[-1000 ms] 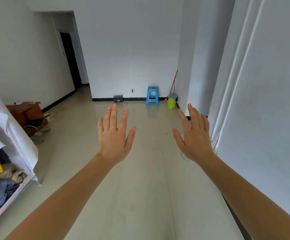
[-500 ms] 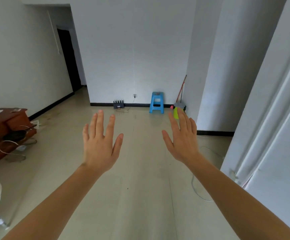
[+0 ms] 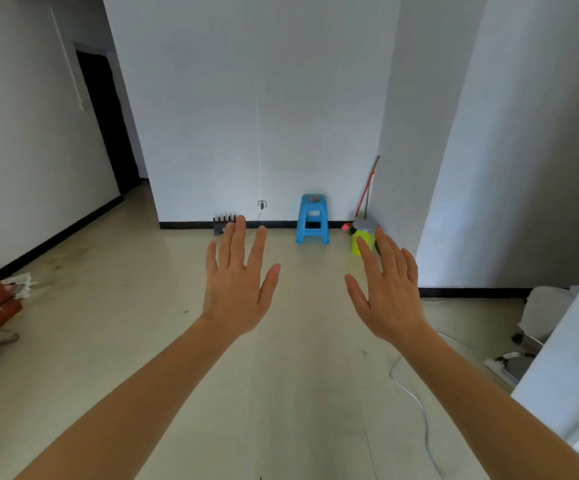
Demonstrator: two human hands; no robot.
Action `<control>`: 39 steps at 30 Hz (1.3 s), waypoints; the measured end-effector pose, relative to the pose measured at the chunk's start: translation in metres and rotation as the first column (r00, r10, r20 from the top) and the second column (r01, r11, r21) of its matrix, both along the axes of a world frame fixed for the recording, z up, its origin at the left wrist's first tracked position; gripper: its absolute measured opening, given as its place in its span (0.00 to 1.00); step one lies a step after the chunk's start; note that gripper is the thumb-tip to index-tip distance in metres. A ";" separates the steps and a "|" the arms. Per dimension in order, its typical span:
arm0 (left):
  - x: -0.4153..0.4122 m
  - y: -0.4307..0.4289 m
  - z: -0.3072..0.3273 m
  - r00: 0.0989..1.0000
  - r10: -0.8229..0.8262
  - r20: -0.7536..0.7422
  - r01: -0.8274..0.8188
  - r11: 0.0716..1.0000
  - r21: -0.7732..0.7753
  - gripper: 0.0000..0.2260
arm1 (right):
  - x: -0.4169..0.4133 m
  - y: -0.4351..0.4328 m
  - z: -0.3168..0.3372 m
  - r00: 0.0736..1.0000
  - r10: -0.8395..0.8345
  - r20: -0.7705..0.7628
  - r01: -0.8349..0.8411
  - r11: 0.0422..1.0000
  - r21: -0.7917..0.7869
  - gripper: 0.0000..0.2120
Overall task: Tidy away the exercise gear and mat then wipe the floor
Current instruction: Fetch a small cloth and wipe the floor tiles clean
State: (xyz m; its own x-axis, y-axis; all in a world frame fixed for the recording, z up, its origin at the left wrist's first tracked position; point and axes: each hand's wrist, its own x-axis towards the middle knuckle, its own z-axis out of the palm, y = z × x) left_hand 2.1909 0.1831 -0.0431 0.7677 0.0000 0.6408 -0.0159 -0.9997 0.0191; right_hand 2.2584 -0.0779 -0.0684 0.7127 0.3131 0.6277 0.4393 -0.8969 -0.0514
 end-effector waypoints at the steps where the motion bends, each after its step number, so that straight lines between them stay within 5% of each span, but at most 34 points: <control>1: 0.032 0.003 -0.003 1.000 -0.018 -0.006 0.018 1.000 0.003 0.29 | 0.028 0.003 -0.002 1.000 -0.005 0.005 0.005 1.000 0.014 0.31; 12: 0.396 0.053 -0.033 0.998 -0.025 -0.063 0.026 0.999 0.025 0.29 | 0.394 0.054 -0.035 0.998 -0.024 -0.055 0.028 0.997 0.068 0.31; 27: 0.837 0.249 -0.064 0.998 -0.015 -0.055 0.014 1.000 -0.018 0.29 | 0.856 0.246 -0.051 0.997 0.021 -0.080 -0.024 0.999 -0.038 0.32; 39: 1.225 0.284 -0.067 0.983 -0.138 -0.124 0.142 0.990 0.022 0.29 | 1.186 0.255 -0.069 0.989 -0.125 -0.085 0.125 0.992 -0.004 0.31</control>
